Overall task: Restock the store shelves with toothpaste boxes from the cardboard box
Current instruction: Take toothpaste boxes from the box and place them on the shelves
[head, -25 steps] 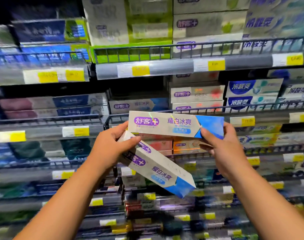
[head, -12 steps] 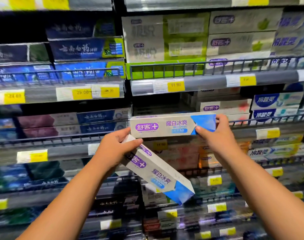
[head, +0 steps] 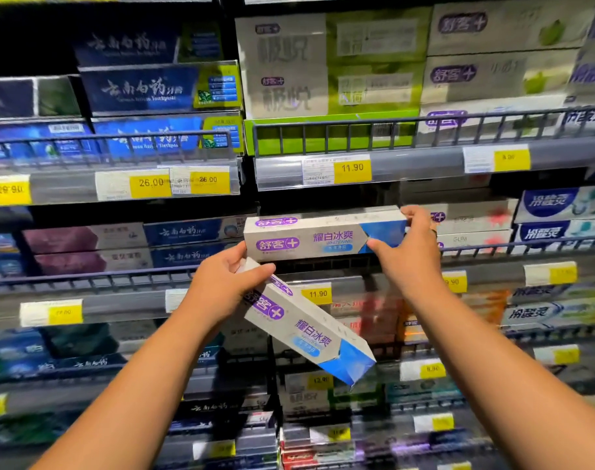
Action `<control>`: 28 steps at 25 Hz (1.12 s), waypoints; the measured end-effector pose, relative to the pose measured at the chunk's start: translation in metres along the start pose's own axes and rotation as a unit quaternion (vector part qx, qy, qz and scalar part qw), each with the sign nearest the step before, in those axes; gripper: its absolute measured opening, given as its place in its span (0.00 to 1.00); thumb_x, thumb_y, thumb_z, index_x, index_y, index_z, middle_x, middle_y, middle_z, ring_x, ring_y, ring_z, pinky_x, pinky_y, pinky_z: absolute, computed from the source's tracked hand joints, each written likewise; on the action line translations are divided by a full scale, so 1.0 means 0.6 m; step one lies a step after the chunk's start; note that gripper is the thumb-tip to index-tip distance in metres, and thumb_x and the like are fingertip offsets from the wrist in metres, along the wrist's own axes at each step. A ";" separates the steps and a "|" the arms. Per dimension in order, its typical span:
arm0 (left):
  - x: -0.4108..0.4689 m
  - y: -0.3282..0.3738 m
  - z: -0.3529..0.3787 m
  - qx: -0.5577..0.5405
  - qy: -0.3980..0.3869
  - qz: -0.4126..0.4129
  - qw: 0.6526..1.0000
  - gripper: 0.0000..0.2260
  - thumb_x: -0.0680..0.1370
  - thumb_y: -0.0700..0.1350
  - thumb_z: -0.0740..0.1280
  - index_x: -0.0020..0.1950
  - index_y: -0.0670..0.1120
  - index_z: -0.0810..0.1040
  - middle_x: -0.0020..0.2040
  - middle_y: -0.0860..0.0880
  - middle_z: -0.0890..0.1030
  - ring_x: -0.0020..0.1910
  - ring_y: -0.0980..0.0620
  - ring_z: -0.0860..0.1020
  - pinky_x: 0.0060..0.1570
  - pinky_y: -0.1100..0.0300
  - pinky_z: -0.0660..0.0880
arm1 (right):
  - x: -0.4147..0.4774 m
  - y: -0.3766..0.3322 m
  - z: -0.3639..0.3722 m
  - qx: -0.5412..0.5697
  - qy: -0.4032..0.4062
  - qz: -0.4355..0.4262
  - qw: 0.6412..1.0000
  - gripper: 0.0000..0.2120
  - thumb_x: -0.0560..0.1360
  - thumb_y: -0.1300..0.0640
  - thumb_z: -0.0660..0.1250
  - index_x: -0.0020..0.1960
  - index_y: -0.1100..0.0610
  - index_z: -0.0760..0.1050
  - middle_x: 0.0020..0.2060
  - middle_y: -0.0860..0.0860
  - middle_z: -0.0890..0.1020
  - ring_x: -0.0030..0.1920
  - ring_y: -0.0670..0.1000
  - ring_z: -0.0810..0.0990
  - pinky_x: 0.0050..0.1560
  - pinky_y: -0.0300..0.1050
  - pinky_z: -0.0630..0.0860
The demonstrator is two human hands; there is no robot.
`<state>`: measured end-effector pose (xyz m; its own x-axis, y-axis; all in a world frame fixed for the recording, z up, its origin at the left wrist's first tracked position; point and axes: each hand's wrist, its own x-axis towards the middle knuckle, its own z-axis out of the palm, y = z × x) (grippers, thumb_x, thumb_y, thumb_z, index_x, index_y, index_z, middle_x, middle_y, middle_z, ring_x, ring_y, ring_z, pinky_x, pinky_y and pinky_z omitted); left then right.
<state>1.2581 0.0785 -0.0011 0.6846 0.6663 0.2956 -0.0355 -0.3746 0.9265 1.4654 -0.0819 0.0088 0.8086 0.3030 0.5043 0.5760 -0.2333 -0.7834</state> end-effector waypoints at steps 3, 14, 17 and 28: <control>0.009 -0.003 0.008 0.007 -0.009 -0.007 1.000 0.16 0.74 0.41 0.72 0.60 0.54 0.79 0.50 0.52 0.86 0.49 0.50 0.84 0.57 0.45 0.77 | 0.007 0.007 0.008 -0.015 -0.011 -0.039 0.999 0.28 0.71 0.60 0.72 0.67 0.48 0.67 0.61 0.51 0.69 0.53 0.47 0.69 0.51 0.36 0.64; 0.020 -0.020 0.025 0.026 -0.004 -0.056 0.998 0.12 0.73 0.41 0.72 0.55 0.53 0.81 0.46 0.52 0.86 0.47 0.48 0.84 0.49 0.52 0.80 | 0.004 0.045 0.032 -0.160 -0.001 -0.075 0.984 0.16 0.74 0.54 0.68 0.61 0.50 0.74 0.55 0.56 0.73 0.58 0.60 0.67 0.58 0.49 0.65; 0.020 -0.020 0.023 0.041 -0.013 -0.065 0.997 0.11 0.73 0.42 0.73 0.53 0.53 0.82 0.46 0.51 0.86 0.46 0.48 0.85 0.53 0.45 0.79 | -0.001 0.053 0.030 -0.183 0.000 -0.073 0.980 0.15 0.75 0.52 0.65 0.60 0.51 0.75 0.54 0.57 0.73 0.58 0.61 0.68 0.58 0.51 0.66; -0.005 0.005 0.021 0.205 0.044 -0.042 0.977 0.23 0.70 0.51 0.75 0.64 0.51 0.77 0.52 0.54 0.82 0.46 0.58 0.81 0.39 0.65 0.75 | -0.018 0.051 0.017 -0.234 0.004 -0.065 0.970 0.16 0.74 0.49 0.64 0.60 0.49 0.75 0.60 0.54 0.68 0.58 0.60 0.64 0.58 0.56 0.64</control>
<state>1.2652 0.0676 -0.0022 0.6067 0.7516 0.2587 0.3252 -0.5317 0.7820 1.4733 -0.0829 -0.0244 0.7249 0.3507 0.5929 0.6634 -0.5873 -0.4637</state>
